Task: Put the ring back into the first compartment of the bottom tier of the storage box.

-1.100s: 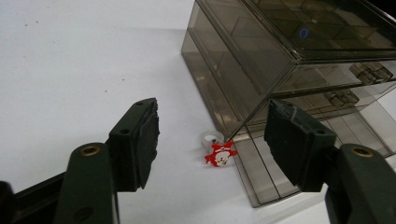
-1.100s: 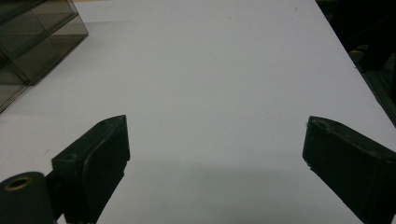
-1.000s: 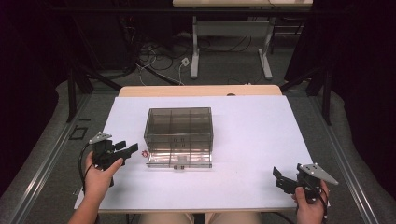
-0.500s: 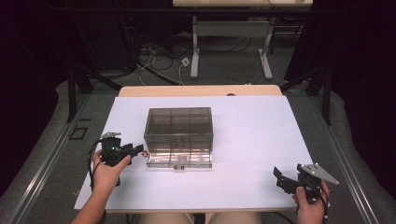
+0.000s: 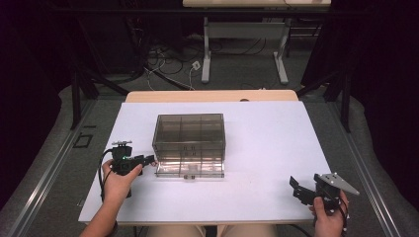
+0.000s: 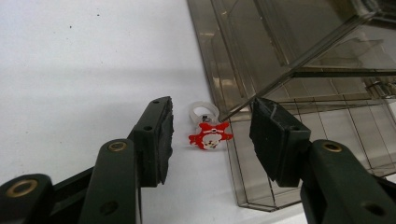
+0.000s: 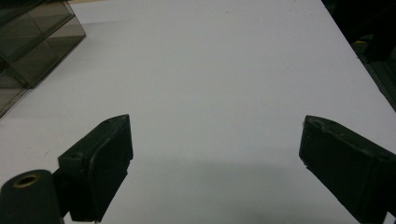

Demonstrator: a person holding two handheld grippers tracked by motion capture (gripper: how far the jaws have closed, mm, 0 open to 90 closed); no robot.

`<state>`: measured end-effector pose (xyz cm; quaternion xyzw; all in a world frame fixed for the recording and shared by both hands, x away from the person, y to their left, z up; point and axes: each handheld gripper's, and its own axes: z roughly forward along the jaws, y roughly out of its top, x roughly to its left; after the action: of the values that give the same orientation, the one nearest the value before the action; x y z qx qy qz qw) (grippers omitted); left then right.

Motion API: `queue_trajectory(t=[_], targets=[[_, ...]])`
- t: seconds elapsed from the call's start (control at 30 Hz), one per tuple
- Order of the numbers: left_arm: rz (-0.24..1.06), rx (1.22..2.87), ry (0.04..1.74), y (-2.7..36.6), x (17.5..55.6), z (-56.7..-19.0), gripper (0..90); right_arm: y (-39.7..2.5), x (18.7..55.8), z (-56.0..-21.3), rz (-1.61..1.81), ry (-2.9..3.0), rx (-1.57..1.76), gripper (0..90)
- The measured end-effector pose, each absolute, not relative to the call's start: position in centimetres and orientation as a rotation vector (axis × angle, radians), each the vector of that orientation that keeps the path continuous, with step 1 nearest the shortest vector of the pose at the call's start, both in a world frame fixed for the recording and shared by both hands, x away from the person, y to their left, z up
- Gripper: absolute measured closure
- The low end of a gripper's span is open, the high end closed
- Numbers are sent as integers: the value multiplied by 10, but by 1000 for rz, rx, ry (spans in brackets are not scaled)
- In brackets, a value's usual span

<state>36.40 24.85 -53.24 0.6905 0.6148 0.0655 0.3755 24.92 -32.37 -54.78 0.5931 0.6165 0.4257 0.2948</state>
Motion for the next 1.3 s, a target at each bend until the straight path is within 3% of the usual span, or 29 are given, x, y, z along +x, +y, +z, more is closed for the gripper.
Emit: queue_trajectory(t=[0.67,1.3], targets=[[161,1784,1625,241,375,-544,581,-324,250,-548,1132,1650,1588,110],[115,1780,1670,236,379,-546,735,-325,250,-549,1138,1647,1593,112]])
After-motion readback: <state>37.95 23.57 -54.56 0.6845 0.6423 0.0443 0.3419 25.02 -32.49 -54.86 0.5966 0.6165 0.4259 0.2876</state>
